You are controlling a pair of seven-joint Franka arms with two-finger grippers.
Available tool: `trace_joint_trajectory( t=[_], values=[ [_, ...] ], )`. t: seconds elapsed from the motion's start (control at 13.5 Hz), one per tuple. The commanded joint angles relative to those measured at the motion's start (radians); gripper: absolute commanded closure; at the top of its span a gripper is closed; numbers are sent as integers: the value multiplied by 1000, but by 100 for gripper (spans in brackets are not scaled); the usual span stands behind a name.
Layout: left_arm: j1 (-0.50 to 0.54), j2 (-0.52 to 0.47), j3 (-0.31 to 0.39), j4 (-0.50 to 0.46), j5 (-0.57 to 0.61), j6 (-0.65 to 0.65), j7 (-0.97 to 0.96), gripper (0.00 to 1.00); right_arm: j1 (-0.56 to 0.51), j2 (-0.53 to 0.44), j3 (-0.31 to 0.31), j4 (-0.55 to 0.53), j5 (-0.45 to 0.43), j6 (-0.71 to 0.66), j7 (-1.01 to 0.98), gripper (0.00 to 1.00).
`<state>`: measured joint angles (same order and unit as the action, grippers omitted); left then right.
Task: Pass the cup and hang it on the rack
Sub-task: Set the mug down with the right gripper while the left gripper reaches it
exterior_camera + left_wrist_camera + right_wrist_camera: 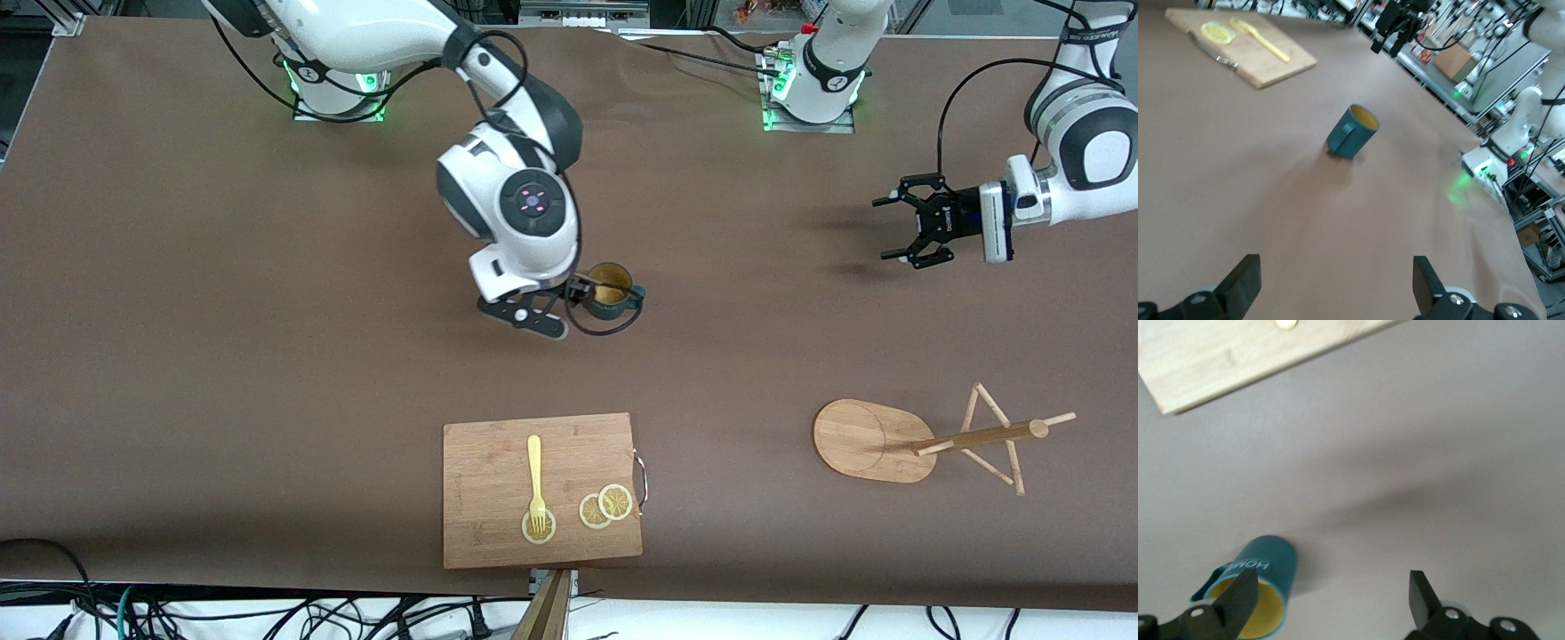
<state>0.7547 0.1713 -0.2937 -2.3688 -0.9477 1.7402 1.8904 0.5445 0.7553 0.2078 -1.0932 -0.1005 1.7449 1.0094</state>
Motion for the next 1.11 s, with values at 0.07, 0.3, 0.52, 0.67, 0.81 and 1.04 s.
trace_joint_trajectory(
  t=[0.07,0.3,0.52,0.67,0.81,1.04],
  values=[
    [-43,135,-62,16,-157,18,183,0,-95,-100,10,-4,-11,-138,-219,0],
    [-110,203,-64,17,-254,48,263,0,-200,-163,10,-4,-10,-208,-453,0],
    [-207,344,-64,55,-382,91,416,0,-303,-204,9,-4,-11,-260,-641,0],
    [-279,411,-64,82,-471,116,519,0,-374,-243,10,-4,-11,-315,-739,0],
    [-339,489,-64,150,-522,124,578,0,-452,-286,9,-4,-11,-370,-866,0],
    [-425,530,-62,236,-574,128,581,0,-558,-367,15,-8,-11,-398,-992,0]
  ],
)
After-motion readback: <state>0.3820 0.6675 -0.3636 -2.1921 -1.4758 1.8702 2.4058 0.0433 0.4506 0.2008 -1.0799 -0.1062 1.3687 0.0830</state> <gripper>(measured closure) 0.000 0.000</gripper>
